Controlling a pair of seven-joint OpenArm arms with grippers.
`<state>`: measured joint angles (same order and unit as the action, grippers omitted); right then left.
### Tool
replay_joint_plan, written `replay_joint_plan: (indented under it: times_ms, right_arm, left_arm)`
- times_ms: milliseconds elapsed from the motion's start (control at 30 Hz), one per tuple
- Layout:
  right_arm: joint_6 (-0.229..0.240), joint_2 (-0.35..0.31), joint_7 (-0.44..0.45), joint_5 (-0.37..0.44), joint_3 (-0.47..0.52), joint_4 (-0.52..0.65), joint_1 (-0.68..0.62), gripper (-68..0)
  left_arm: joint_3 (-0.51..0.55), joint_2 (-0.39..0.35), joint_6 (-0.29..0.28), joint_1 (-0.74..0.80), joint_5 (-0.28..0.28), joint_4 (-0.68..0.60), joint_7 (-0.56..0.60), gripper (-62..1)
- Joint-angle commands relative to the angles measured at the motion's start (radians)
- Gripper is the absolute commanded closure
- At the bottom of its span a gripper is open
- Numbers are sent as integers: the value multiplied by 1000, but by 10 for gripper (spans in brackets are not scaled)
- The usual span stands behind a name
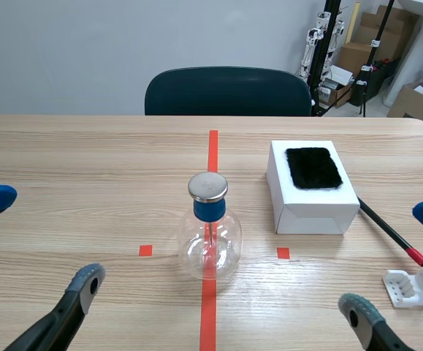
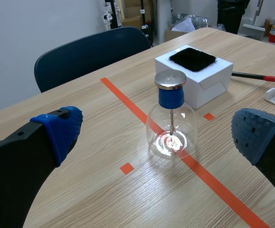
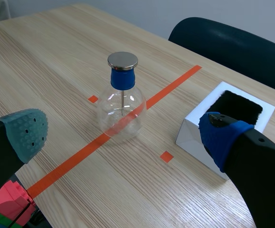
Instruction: Do the electroscope experiment. pick up the black charging rod
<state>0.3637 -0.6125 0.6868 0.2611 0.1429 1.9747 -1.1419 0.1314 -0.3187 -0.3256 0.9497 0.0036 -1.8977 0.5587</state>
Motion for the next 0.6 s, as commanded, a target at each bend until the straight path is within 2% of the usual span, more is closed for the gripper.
replay_joint_plan:
  times_ms: [0, 367, 567]
  right_arm:
    - [3, -10, 11, 11, 11, 5, 1, -669]
    - [3, -10, 11, 11, 11, 5, 1, -669]
    - [2, -10, -39, 11, 11, 5, 1, -669]
  left_arm:
    - [-6, 0, -1, 0, -10, -6, 19, -623]
    - [-6, 0, -1, 0, -10, -6, 19, -623]
    - [-6, 0, -1, 0, -10, -6, 19, -623]
